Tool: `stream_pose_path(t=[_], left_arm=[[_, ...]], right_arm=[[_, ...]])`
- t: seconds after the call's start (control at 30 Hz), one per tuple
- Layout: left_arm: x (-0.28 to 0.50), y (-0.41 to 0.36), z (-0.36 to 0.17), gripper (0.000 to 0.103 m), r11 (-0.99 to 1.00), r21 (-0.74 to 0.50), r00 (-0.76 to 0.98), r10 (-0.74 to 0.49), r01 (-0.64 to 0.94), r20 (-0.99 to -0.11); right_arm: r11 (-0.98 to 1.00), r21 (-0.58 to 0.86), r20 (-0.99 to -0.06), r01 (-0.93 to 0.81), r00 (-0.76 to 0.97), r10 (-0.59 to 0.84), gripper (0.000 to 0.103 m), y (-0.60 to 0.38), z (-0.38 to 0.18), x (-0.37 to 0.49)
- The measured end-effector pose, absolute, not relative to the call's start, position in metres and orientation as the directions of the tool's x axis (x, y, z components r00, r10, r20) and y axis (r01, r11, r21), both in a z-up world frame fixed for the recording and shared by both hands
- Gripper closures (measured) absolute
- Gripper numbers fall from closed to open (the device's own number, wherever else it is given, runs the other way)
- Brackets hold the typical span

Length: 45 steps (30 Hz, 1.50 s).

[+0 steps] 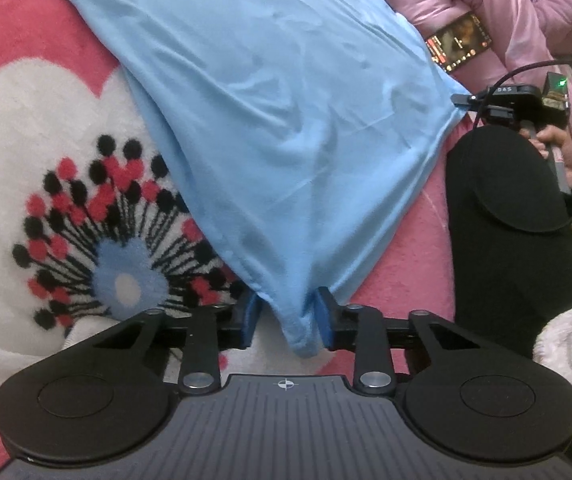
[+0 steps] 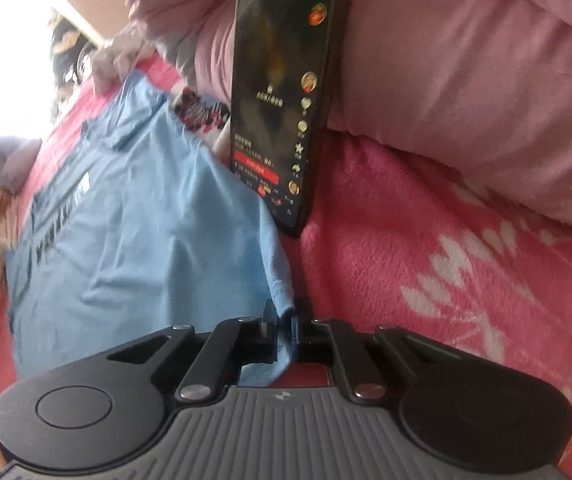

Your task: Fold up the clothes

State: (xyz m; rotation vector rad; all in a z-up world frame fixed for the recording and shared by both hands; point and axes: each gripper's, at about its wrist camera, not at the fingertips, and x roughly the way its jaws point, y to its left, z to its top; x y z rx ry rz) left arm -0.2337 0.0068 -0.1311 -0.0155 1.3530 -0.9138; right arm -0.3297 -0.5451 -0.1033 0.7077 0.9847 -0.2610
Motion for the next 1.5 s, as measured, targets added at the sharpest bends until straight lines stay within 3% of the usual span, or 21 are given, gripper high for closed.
stream_pose_path(t=[0.1, 0.23, 0.7, 1.07, 1.27, 1.5], left_arm=[[-0.238, 0.005, -0.121, 0.093, 0.661, -0.443, 0.007, -0.561, 0.606, -0.828], [-0.238, 0.005, -0.106, 0.097, 0.675, -0.379, 0.106, -0.56, 0.633, -0.822], [-0.197, 0.027, -0.066, 0.098, 0.761, -0.403, 0.327, -0.603, 0.508, -0.727], [-0.146, 0.061, -0.053, 0.098, 0.794, -0.502, 0.492, -0.607, 0.343, -0.624], [-0.137, 0.066, -0.067, 0.097, 0.754, -0.584, 0.424, -0.654, 0.301, -0.626], [-0.153, 0.05, -0.083, 0.093, 0.731, -0.573, 0.256, -0.673, 0.369, -0.694]], right_arm=[[0.733, 0.461, -0.805, 0.501, 0.584, 0.107, 0.097, -0.546, -0.093, -0.336], [0.716, 0.503, -0.763, 0.485, 0.638, 0.103, 0.097, -0.544, -0.077, -0.339], [0.686, 0.601, -0.658, 0.41, 0.741, 0.135, 0.097, -0.524, -0.046, -0.309], [0.682, 0.629, -0.609, 0.372, 0.781, 0.136, 0.097, -0.512, -0.028, -0.255], [0.69, 0.619, -0.621, 0.376, 0.772, 0.137, 0.097, -0.507, -0.027, -0.24], [0.643, 0.629, -0.646, 0.436, 0.753, 0.121, 0.097, -0.52, -0.04, -0.267]])
